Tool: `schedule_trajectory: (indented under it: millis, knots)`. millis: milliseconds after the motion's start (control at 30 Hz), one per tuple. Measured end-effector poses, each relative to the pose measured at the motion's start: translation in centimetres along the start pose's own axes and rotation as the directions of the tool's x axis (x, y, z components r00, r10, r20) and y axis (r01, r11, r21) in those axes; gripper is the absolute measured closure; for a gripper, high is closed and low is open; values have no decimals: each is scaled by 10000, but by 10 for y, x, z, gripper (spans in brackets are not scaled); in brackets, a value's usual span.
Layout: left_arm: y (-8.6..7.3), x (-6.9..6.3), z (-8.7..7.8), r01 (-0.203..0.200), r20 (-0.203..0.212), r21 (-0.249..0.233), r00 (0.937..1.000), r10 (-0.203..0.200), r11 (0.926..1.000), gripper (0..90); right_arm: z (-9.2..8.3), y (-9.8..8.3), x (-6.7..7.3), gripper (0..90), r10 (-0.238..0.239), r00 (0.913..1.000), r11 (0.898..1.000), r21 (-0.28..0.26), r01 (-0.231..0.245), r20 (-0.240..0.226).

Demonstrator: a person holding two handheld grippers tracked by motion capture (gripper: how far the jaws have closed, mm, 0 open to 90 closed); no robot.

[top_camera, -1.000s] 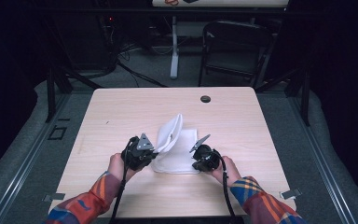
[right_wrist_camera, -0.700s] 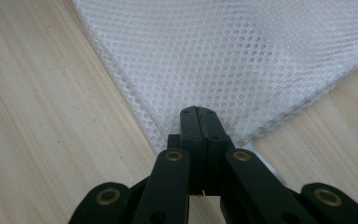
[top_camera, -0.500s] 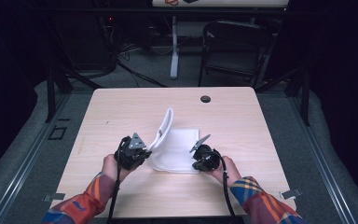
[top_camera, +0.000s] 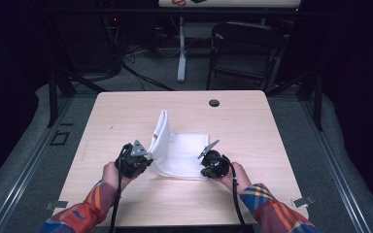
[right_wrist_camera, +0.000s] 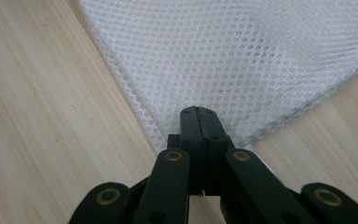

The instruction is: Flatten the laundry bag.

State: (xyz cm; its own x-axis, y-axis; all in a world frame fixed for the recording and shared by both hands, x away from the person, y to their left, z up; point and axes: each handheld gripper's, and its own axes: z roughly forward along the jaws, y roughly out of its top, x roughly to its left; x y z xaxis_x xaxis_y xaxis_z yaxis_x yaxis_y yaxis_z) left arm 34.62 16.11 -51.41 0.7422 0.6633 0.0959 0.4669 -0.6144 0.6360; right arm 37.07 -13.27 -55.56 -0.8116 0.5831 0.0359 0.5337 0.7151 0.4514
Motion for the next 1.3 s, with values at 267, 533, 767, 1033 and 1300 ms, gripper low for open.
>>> schedule_trajectory:
  millis: [267, 533, 767, 1033, 1300]
  knots:
    - [-4, 1, 1, 5, -52, 215, 10000, -4, 9998, 867, -1, 0, -1, 900, -15, 10000, 10000, 66, 14, 65]
    - [-8, -1, 4, 206, 269, 438, 9994, -218, 9988, 867, -3, -2, -3, 900, -189, 9997, 9995, 265, 184, 175]
    - [-10, -4, 5, 231, 721, 859, 9970, -294, 9960, 853, -6, -6, -9, 900, -121, 9999, 9993, 350, 117, 105]
    - [-23, -1, -5, 470, 1216, 1918, 9900, -713, 9803, 572, -9, -11, -13, 900, -73, 10000, 9991, 420, 75, -53]
    - [-43, 12, -29, 1513, 658, 1911, 9839, -1664, 9699, 297, -10, -12, -15, 900, -96, 9999, 9985, 537, 99, -56]
